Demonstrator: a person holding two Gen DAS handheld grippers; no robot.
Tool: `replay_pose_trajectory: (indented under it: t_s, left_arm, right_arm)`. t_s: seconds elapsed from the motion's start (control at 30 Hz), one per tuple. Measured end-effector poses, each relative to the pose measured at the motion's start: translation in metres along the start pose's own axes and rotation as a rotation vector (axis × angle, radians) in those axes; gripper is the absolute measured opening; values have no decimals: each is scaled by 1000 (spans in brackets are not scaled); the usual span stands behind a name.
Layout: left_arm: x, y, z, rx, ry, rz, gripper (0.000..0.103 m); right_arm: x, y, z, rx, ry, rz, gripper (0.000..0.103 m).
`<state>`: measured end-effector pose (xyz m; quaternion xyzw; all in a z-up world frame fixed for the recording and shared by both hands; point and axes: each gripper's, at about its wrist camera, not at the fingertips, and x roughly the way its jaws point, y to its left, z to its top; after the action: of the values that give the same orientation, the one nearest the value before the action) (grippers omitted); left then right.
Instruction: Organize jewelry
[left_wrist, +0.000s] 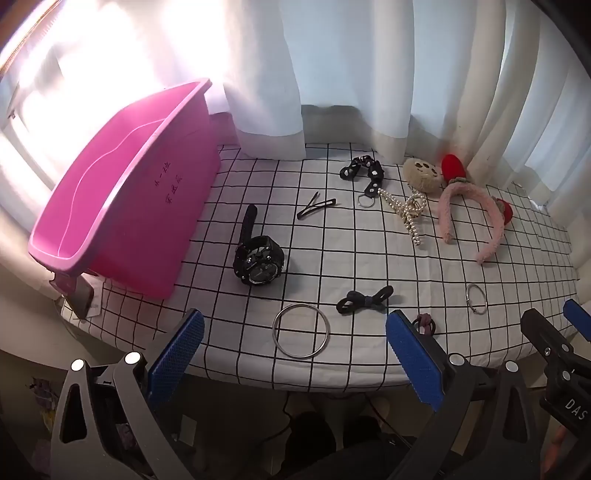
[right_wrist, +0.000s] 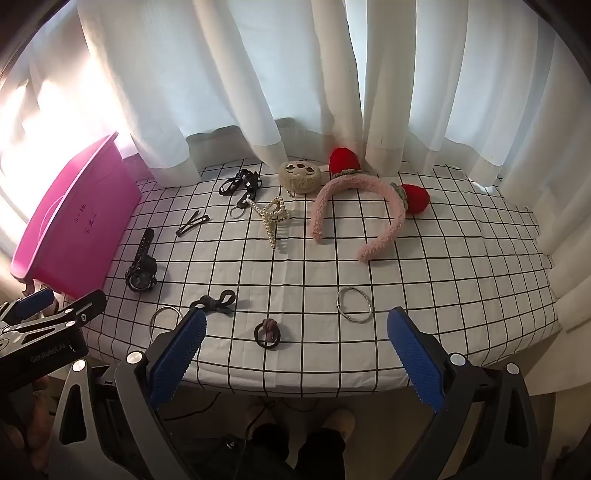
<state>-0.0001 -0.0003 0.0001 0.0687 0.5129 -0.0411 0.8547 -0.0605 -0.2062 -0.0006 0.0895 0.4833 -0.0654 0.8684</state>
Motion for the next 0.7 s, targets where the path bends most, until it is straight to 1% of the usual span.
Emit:
replay_pose_trajectory:
  t_s: [0.1,0.2,0.33,0.7]
  left_arm:
    - [0,0,0,2,-2,1,97]
    - [-1,-9,1,-1,3,9,97]
    - [-3,-3,0,6,-7,-9,97]
    - [-1,-3,-2,0,-10,-9,97]
  right_arm:
    - [0,0,0,2,1,4,94]
    - [0,0,-1,0,2,3,94]
    - [-1,2,-1,-2,1,-1,94]
    - [-2,-1,0,1,-4,-3,94]
